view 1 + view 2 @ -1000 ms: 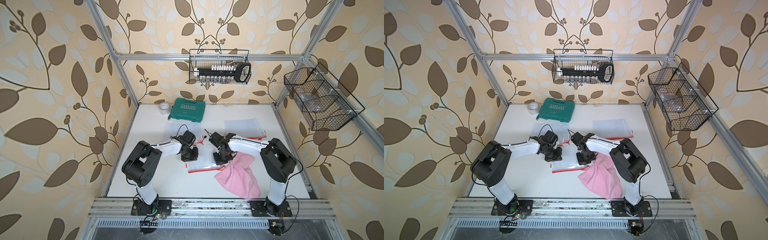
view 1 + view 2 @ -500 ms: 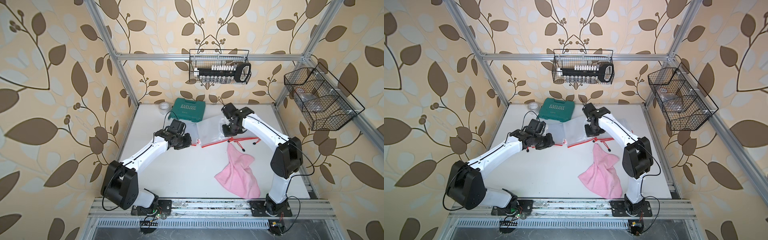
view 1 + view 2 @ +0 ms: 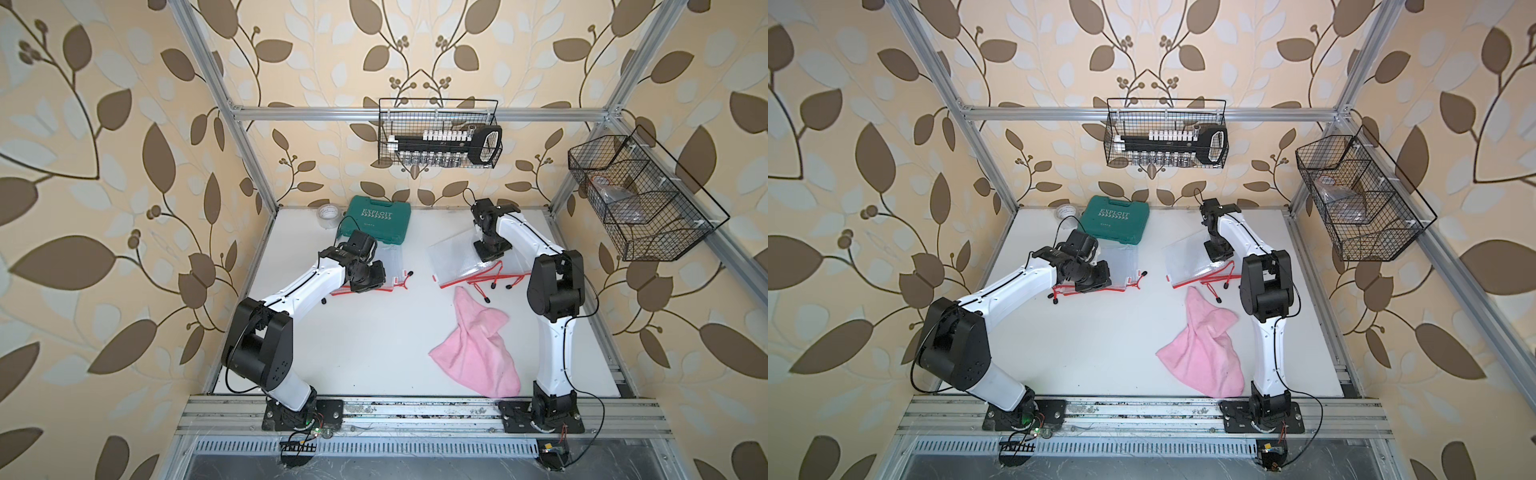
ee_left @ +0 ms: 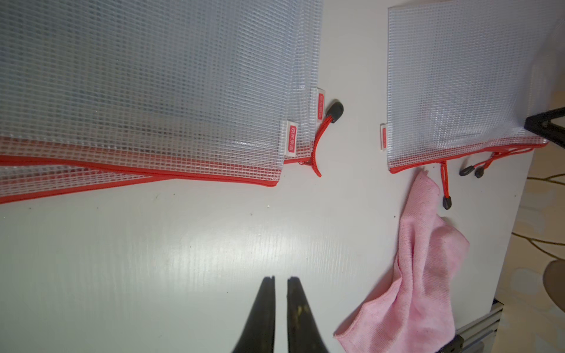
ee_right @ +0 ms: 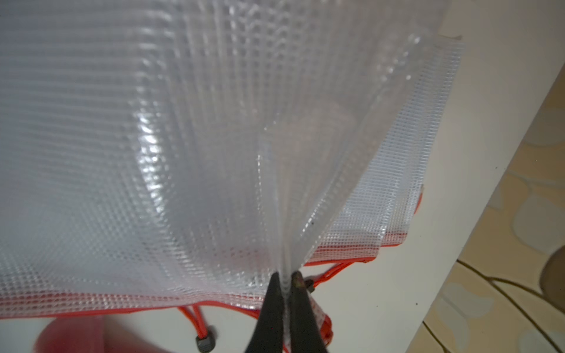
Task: Wipe the document bag
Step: Place the document bag.
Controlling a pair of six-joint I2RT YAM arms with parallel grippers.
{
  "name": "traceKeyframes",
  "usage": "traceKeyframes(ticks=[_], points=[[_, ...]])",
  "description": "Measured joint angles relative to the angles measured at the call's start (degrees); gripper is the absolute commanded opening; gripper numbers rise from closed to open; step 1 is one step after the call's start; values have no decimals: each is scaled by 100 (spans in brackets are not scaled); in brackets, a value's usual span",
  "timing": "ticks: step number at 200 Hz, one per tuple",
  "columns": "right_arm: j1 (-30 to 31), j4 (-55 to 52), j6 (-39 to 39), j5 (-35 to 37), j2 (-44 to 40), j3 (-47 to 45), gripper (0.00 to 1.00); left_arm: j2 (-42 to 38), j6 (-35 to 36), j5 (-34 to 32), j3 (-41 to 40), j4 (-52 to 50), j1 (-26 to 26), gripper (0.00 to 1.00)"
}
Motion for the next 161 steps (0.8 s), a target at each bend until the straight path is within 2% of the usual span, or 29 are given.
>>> traceKeyframes(ticks=[35,110,116,130,161], points=[[-372,9,-313,214,162,387,0,264,98,15,313,-7,160,12],[-439,11,-540,356,568,345,0,514,229,125,404,-42,492,13],[-442,11,-542,380,570,334,6,514,240,131,407,-39,531,13],[-446,17,-533,448,570,330,39,514,249,138,407,-42,608,15],[-446,39,-474,584,570,323,72,514,262,162,407,-39,791,17]])
